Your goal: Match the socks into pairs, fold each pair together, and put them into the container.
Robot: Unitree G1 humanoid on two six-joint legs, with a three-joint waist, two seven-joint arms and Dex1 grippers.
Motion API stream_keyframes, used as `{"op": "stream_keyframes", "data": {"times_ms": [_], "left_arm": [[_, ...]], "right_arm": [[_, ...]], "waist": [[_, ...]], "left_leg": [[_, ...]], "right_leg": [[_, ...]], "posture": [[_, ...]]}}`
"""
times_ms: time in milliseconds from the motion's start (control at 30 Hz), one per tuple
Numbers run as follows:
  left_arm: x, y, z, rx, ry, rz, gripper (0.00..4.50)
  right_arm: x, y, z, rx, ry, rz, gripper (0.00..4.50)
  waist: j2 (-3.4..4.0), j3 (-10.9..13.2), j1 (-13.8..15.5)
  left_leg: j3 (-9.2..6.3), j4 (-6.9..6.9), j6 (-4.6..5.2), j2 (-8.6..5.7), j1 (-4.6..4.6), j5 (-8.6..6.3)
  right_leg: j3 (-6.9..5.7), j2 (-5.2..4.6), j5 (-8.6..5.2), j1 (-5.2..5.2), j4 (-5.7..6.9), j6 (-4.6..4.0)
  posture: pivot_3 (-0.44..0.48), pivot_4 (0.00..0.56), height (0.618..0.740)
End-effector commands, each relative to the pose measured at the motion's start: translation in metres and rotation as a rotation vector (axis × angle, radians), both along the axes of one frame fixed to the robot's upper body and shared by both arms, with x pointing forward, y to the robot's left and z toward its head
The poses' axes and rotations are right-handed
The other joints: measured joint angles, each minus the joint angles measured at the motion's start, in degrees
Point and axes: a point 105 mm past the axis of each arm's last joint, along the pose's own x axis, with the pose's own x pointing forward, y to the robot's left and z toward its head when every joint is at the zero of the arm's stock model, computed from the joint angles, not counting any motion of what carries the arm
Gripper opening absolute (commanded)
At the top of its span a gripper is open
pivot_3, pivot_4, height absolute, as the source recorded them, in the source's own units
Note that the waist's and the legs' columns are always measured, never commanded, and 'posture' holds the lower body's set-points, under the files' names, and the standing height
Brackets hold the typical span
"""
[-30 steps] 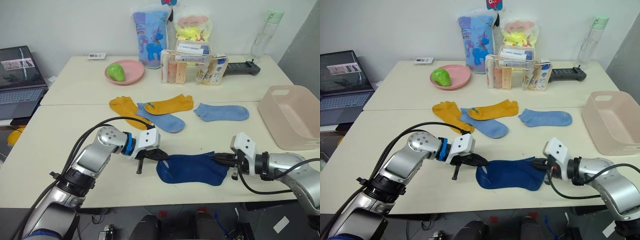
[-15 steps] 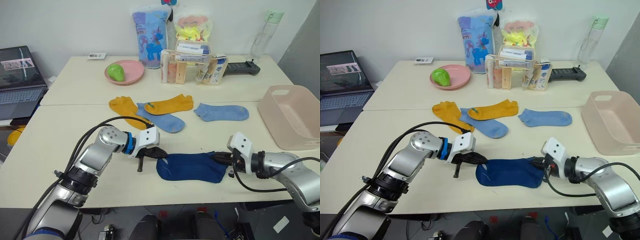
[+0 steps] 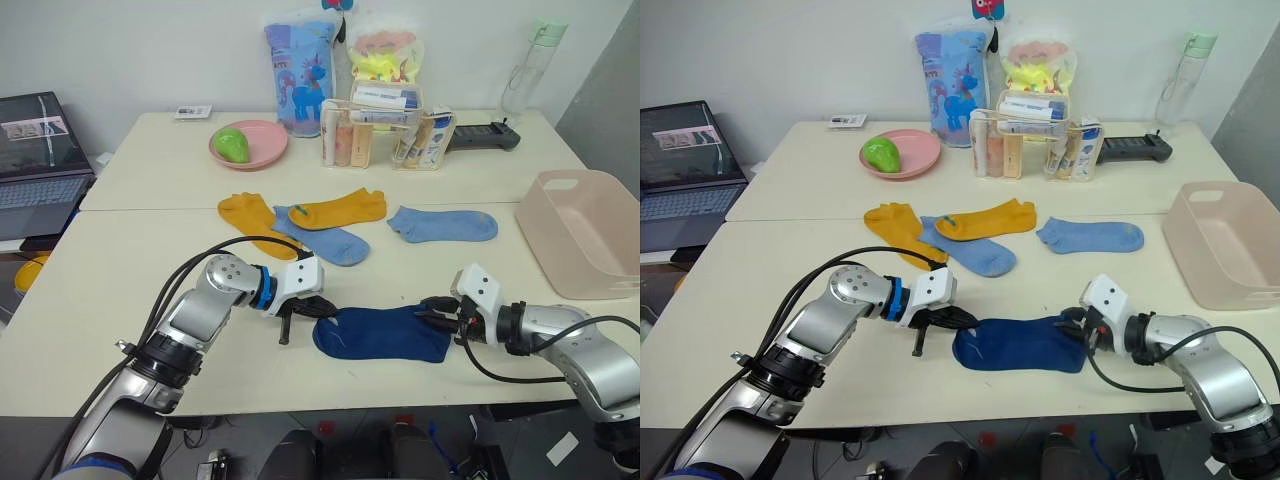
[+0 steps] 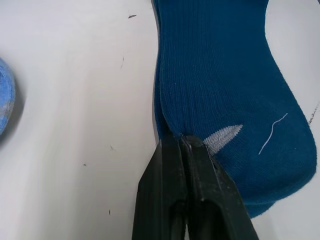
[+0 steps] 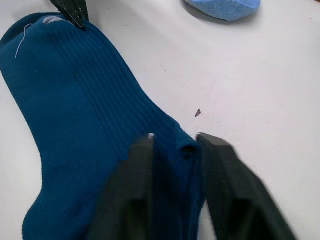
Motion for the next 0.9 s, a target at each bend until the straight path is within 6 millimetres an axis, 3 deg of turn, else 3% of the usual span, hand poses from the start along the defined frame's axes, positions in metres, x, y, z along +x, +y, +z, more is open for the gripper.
{"op": "stream_keyframes", "data": {"times_ms": [33, 200, 367, 500, 567, 667, 900], "left_arm": [[0.002, -0.001, 0.008, -0.003, -0.035, -0.018, 1.27], [0.01, 0.006, 0.02, -0.035, -0.083, 0.02, 2.89], [0.01, -0.001, 0.044, -0.185, -0.119, 0.014, 4.47], [0.0, -0.008, 0.052, -0.239, -0.106, -0.031, 4.47], [-0.008, -0.015, 0.054, -0.261, -0.106, -0.066, 4.5], [-0.023, -0.032, 0.053, -0.302, -0.103, -0.127, 3.93], [-0.033, -0.036, 0.028, -0.234, -0.103, -0.145, 1.67]], "right_arm": [[0.003, -0.003, 0.014, 0.015, -0.056, -0.002, 2.85], [0.003, -0.013, 0.026, 0.047, -0.071, -0.024, 4.5], [-0.003, -0.008, 0.041, 0.103, -0.093, 0.02, 4.5], [-0.01, 0.004, 0.043, 0.096, -0.114, 0.087, 4.5], [-0.011, 0.011, 0.042, 0.093, -0.125, 0.11, 4.12], [-0.009, 0.026, 0.037, 0.074, -0.16, 0.143, 3.24], [-0.008, 0.033, 0.014, 0.013, -0.17, 0.147, 0.66]], "waist": [[0.0, 0.0, 0.0], [0.0, 0.0, 0.01], [0.0, 0.0, 0.0], [0.0, 0.0, -0.02], [0.0, 0.0, -0.06], [0.0, 0.0, -0.08], [0.0, 0.0, 0.01]], "left_leg": [[0.0, 0.0, 0.0, 0.0, 0.0, 0.0], [0.0, 0.0, 0.0, 0.0, 0.0, 0.0], [0.0, 0.0, 0.0, 0.01, 0.0, 0.0], [0.0, 0.01, 0.0, 0.01, -0.01, 0.0], [0.0, 0.01, 0.0, 0.01, -0.01, 0.0], [0.0, 0.0, 0.0, 0.02, 0.0, 0.0], [0.0, 0.01, 0.0, 0.01, 0.0, 0.0]], "right_leg": [[0.0, 0.0, 0.0, 0.0, 0.0, 0.0], [0.0, 0.0, 0.0, 0.0, 0.0, 0.0], [0.0, -0.01, 0.0, 0.0, 0.0, 0.0], [0.0, -0.02, 0.0, 0.0, 0.0, 0.0], [0.01, -0.01, 0.0, 0.0, 0.0, 0.0], [0.01, -0.01, 0.0, 0.0, 0.0, 0.0], [0.01, -0.01, 0.0, 0.0, 0.0, 0.0]], "posture": [[0.0, 0.15, 0.74], [0.0, 0.15, 0.74], [0.0, 0.15, 0.74], [0.0, 0.15, 0.74], [0.0, 0.15, 0.74], [0.0, 0.15, 0.74], [0.0, 0.15, 0.74]]}}
